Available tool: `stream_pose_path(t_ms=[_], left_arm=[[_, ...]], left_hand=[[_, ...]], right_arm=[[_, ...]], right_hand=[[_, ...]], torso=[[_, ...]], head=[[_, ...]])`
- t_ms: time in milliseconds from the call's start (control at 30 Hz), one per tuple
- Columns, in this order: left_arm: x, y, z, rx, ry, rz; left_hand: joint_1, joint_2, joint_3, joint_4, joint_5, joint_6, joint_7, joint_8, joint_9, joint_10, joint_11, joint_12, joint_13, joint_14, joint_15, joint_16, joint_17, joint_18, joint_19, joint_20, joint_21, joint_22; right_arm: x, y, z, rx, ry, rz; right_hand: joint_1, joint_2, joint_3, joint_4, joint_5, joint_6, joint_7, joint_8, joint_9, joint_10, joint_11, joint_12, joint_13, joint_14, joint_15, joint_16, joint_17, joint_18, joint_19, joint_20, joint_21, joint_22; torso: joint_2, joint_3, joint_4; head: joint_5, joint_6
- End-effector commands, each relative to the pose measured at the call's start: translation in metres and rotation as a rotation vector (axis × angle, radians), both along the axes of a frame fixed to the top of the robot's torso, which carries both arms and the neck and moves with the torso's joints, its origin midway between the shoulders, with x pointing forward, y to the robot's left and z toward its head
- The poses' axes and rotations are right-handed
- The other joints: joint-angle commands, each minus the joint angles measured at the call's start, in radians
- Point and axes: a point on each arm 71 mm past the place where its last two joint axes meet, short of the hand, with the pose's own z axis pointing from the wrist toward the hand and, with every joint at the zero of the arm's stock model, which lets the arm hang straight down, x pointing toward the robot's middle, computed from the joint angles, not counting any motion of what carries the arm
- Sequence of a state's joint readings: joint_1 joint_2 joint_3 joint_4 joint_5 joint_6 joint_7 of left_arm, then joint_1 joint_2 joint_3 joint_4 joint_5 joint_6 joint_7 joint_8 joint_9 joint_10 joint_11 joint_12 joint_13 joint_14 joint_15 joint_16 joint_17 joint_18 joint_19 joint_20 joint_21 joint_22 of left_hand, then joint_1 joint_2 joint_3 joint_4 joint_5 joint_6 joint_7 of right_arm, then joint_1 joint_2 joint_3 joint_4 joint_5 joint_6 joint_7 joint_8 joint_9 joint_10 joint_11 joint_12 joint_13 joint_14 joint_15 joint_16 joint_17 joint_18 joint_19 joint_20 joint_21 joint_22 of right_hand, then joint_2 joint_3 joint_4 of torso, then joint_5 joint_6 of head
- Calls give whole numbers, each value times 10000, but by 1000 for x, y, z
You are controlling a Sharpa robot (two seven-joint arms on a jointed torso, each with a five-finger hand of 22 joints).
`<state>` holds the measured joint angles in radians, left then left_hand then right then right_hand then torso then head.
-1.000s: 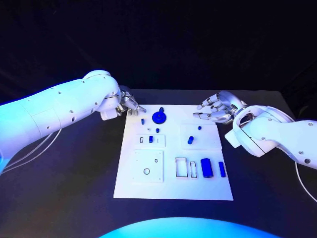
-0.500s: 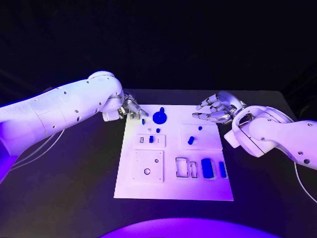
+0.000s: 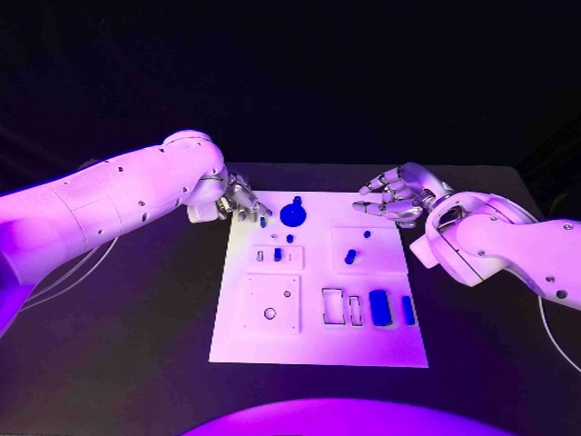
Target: Assemble the parts on the task board
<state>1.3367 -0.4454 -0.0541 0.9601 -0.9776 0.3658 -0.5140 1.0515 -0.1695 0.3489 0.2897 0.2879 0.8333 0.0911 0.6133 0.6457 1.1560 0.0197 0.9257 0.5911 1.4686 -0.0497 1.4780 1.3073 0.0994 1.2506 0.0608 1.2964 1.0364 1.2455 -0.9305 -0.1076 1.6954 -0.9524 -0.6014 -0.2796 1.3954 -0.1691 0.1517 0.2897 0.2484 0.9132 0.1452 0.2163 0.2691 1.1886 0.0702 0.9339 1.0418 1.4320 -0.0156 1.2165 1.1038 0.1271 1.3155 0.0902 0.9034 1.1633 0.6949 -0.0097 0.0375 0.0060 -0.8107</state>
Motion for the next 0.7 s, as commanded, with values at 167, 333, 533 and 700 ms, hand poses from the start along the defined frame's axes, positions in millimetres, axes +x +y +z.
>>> stream_pose_path(t_ms=[167,333,533,700], left_arm=[[-1,-5,-2,-180,165,-128],[0,-5,-2,-319,67,35],[-1,-6,-2,-424,32,108],[-2,-8,-2,-432,119,27]], left_hand=[[75,102,-37,-13,-17,119,-20,-22,-29,-49,-53,16,-20,467,44,54,766,131,-29,54,2,31],[178,179,-21,-15,-4,171,-33,-27,-58,-31,-64,37,-32,477,34,73,792,126,-7,49,23,68],[298,319,20,-17,7,219,-45,-33,-91,2,-76,86,-9,480,23,81,796,124,2,41,33,83],[430,373,38,-39,0,268,-66,-15,-104,22,-93,119,3,485,11,92,810,121,15,32,46,106]], right_arm=[[2,1,7,824,-878,-119],[3,2,7,1178,-902,-61],[4,2,7,1432,-881,9],[4,2,7,1551,-901,54]], right_hand=[[323,-217,661,-10,261,-838,493,204,-84,-2251,498,-4317,-4074,-2863,587,-5967,-4190,494,-2288,559,-6204,-4240],[373,-255,856,0,291,-993,802,470,-114,-2326,745,-5522,-6043,-3693,999,-7663,-5189,570,-2819,1029,-7614,-5745],[445,-283,940,-15,303,-1199,840,682,-197,-2338,911,-5821,-7346,-4238,1237,-8653,-6024,565,-3159,1273,-8404,-7014],[476,-272,1011,-24,327,-1322,869,807,-262,-2425,967,-5871,-8044,-4274,1316,-9164,-6450,564,-3406,1378,-8408,-7708]], torso=[[5,-5,-5],[-1,4,-1],[7,-1,-2],[-1,5,0]], head=[[-5,-10],[-25,-3],[-33,-25],[-34,-44]])
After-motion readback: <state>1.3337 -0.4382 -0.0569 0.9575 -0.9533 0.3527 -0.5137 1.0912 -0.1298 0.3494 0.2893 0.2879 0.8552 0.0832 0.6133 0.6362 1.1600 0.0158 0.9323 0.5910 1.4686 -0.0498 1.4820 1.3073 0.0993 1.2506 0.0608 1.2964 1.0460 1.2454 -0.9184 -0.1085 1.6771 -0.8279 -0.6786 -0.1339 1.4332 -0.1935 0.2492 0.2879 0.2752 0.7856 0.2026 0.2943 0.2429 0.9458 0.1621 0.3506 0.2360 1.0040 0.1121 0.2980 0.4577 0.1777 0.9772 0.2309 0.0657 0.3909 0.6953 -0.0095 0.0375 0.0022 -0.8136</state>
